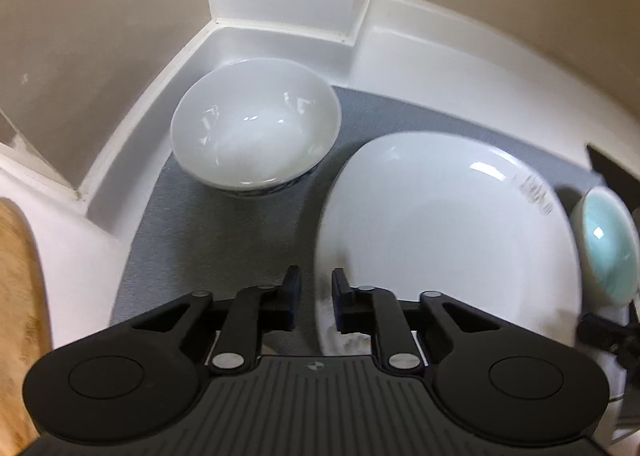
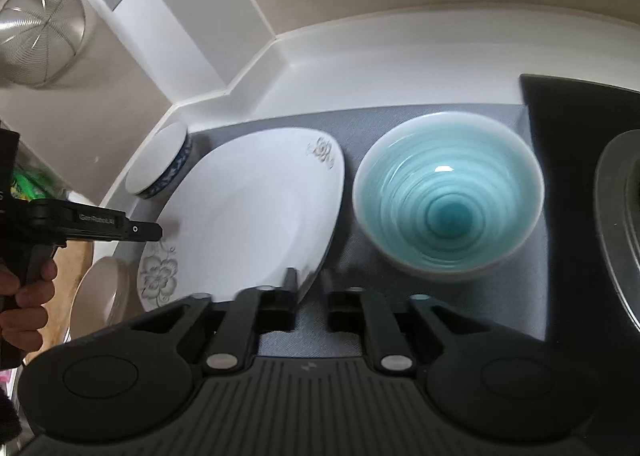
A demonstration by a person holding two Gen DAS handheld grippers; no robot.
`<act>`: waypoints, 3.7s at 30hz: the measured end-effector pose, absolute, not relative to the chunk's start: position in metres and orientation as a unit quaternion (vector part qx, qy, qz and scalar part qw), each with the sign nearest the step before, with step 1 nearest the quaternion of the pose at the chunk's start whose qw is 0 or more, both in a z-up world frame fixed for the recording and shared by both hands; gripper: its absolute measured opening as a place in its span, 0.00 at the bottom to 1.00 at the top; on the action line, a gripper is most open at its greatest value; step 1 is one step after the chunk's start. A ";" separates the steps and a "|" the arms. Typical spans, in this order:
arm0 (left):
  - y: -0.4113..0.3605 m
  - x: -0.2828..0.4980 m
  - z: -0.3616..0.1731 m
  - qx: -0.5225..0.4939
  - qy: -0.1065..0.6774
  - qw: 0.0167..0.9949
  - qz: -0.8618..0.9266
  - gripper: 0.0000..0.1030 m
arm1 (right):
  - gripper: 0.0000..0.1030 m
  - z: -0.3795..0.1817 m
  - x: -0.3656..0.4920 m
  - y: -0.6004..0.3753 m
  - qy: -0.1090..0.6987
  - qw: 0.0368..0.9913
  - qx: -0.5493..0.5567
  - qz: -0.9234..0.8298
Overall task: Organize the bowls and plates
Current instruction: 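Lower the white plate onto the other white plate and open both grippers, then grasp the rim of the brown terracotta plate with both grippers, then lift the brown plate with both grippers over the stacked white plates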
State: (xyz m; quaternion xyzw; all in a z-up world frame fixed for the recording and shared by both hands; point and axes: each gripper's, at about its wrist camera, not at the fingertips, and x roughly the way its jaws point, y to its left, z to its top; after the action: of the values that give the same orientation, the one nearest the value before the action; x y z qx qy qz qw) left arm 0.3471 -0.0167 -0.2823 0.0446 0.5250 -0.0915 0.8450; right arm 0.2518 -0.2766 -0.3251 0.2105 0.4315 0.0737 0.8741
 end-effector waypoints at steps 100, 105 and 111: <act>-0.016 0.230 -0.316 0.150 0.532 0.775 -0.305 0.17 | 0.09 -0.317 0.138 -0.163 0.519 0.842 0.129 -0.062; -0.021 0.216 -0.286 0.152 0.529 0.783 -0.288 0.17 | 0.08 -0.276 0.121 -0.171 0.494 0.859 0.132 -0.031; -0.034 0.216 -0.247 0.134 0.526 0.802 -0.250 0.17 | 0.08 -0.238 0.123 -0.198 0.456 0.877 0.149 0.004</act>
State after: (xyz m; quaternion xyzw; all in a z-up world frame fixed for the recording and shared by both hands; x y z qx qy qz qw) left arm 0.2164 -0.0343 -0.2475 0.1339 0.5258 -0.2501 0.8019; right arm 0.1232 -0.1982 -0.2378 0.1487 0.4564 0.0045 0.8773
